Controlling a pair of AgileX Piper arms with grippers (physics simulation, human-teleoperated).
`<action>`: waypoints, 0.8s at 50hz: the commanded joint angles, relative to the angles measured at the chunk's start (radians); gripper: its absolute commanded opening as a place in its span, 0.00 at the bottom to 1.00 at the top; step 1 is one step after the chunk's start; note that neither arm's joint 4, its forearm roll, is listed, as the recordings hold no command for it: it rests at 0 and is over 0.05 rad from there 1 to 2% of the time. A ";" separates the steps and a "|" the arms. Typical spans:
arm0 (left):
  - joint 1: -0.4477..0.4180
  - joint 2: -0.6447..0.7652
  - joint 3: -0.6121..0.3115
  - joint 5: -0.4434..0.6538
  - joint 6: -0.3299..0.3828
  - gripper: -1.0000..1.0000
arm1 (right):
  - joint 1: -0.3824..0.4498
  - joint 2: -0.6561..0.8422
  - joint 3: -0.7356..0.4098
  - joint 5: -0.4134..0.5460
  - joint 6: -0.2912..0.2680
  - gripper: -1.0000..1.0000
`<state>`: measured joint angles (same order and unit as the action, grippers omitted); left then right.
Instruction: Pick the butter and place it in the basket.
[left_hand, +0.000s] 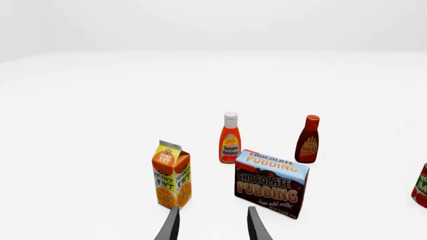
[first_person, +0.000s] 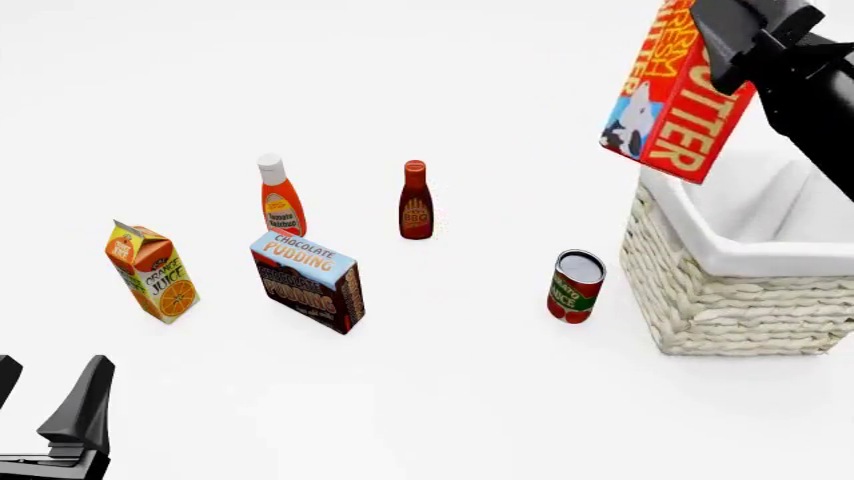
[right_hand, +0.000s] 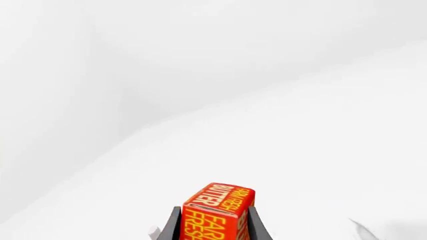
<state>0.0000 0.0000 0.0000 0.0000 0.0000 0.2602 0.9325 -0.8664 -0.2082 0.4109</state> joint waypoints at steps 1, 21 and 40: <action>0.000 0.000 0.000 0.000 0.000 1.00 | -0.036 -0.076 0.058 -0.096 -0.028 0.00; 0.000 0.000 0.000 0.000 0.000 1.00 | 0.033 -0.120 0.245 -0.358 -0.290 0.00; 0.000 0.000 0.000 0.000 0.000 1.00 | -0.057 -0.174 0.285 -0.397 -0.355 0.00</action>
<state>0.0000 0.0000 0.0000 0.0000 0.0000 0.2393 0.7883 -0.5932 -0.5722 0.0729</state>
